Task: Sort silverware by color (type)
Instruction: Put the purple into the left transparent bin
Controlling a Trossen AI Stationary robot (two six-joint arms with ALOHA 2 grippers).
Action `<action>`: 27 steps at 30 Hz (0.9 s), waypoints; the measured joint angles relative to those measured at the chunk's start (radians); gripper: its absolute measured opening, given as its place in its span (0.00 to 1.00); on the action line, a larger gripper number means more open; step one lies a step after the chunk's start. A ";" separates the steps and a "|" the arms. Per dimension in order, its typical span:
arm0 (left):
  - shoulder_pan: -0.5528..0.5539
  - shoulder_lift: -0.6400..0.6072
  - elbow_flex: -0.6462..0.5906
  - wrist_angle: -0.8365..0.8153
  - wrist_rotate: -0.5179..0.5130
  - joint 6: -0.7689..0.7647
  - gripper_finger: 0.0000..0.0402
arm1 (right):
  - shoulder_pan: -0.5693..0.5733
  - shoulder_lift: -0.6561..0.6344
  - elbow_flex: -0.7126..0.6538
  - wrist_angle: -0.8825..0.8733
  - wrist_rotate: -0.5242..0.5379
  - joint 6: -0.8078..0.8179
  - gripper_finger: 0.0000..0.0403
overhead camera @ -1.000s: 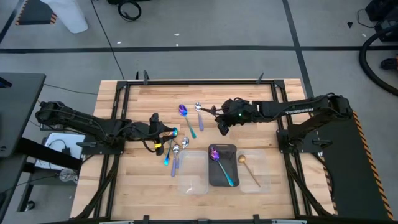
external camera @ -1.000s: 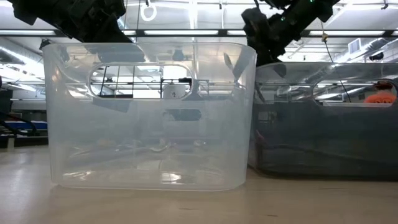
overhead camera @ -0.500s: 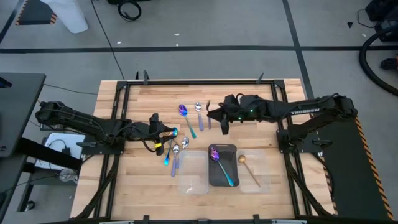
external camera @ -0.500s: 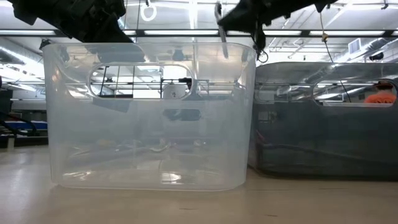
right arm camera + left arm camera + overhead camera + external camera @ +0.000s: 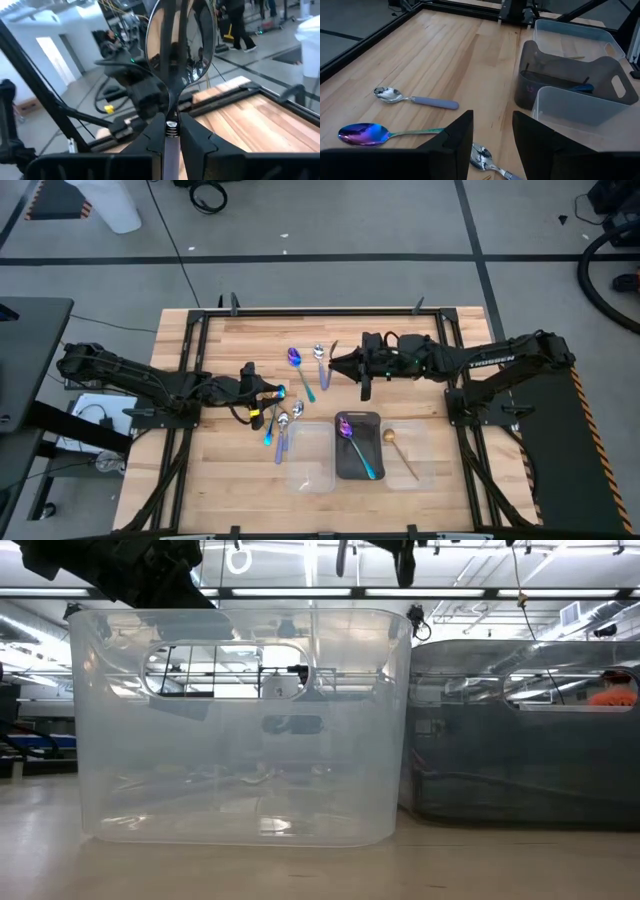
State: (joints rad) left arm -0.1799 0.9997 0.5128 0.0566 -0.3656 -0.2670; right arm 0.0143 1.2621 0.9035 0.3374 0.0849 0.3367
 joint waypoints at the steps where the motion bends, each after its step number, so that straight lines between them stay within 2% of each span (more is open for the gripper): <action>1: 0.000 0.000 0.000 0.000 0.000 -0.003 0.36 | 0.005 0.000 0.000 0.008 0.000 0.000 0.11; 4: 0.000 0.000 0.000 -0.009 0.000 -0.012 0.36 | 0.025 0.000 0.000 0.021 0.030 0.009 0.11; 10: 0.000 0.000 0.000 -0.090 0.002 -0.068 0.36 | 0.094 0.025 0.000 0.007 0.188 0.091 0.11; 21: -0.004 0.000 0.000 -0.188 0.055 -0.117 0.36 | 0.184 0.123 0.000 0.007 0.251 0.230 0.11; 27: -0.004 0.000 0.000 -0.224 0.057 -0.134 0.36 | 0.225 0.131 0.000 0.005 0.302 0.265 0.11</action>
State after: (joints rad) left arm -0.1837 0.9997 0.5133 -0.1673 -0.3084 -0.4011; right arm 0.2396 1.3933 0.9039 0.3424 0.3867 0.6014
